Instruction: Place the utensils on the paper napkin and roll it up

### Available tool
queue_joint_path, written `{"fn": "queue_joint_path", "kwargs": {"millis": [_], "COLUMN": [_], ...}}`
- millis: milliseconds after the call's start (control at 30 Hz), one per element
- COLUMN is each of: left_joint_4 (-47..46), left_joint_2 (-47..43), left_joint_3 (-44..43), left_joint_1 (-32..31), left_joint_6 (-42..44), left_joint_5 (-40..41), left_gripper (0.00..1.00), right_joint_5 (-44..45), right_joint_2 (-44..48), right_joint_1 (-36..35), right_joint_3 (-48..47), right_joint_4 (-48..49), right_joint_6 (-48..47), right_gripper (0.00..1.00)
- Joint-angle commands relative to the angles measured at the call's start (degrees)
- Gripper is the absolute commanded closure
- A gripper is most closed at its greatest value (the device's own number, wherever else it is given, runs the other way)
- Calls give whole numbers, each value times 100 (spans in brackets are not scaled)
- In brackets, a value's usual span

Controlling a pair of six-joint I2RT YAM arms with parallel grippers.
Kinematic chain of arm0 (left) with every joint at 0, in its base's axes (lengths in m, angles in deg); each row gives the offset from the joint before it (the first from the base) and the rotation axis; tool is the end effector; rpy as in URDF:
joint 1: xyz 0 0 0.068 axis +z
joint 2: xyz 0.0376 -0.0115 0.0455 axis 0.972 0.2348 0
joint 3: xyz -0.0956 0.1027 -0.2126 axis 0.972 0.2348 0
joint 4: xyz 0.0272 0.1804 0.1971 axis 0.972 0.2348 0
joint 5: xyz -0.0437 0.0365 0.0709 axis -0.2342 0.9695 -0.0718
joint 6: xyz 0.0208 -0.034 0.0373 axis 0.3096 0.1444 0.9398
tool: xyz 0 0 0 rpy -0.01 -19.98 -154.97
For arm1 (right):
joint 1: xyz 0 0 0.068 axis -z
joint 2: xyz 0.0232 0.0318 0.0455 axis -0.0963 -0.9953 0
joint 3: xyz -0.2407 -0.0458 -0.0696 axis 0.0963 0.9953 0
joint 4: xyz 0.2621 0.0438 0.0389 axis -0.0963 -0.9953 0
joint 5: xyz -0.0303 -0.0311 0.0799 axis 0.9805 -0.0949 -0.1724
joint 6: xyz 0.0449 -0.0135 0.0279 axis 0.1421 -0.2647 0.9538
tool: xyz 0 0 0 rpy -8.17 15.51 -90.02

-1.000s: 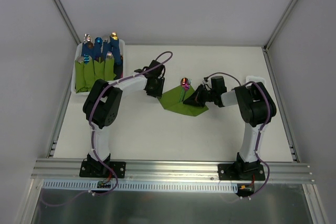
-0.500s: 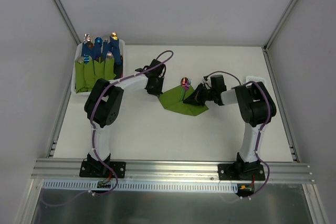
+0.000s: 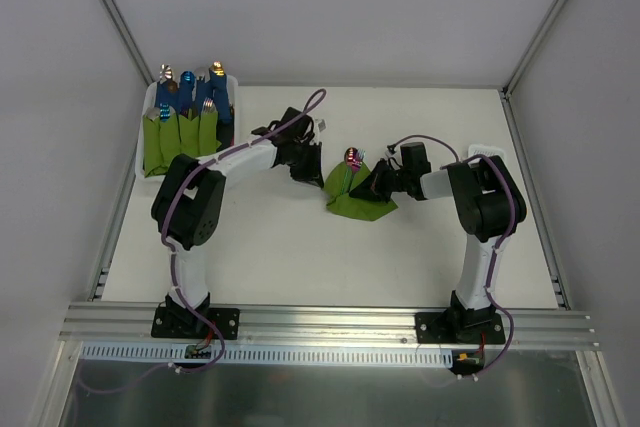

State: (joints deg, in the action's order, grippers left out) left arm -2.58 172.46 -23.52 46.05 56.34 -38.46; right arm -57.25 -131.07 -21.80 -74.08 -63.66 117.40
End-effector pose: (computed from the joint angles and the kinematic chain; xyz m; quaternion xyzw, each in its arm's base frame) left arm 0.3618 -0.2258 0.1728 0.1251 0.9265 -0.2793 0.2191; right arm 0.3493 0.1279 0.0769 -0.0107 0.8594 0.4676 0.2064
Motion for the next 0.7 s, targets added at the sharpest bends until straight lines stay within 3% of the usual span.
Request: {"fn": "queue_joint_path", "kwargs": {"millis": [0, 367, 667], "left_joint_4": [-297, -1264, -2871], "left_joint_2": [-311, 479, 866], "left_joint_3": [-29, -160, -55], "left_joint_1": [-30, -39, -118], "left_joint_6": [-346, -1084, -2060], "left_joint_5": [-1148, -2644, -2997], "left_gripper": [100, 100, 100], "right_joint_5": [112, 104, 104], "right_joint_2": [24, 6, 6], "right_joint_1": [-51, -51, -51], "right_joint_3": [-148, -200, -200], "right_joint_4": [-148, -245, -262], "right_joint_6": [-171, -215, -224], "right_gripper": [99, 99, 99]}}
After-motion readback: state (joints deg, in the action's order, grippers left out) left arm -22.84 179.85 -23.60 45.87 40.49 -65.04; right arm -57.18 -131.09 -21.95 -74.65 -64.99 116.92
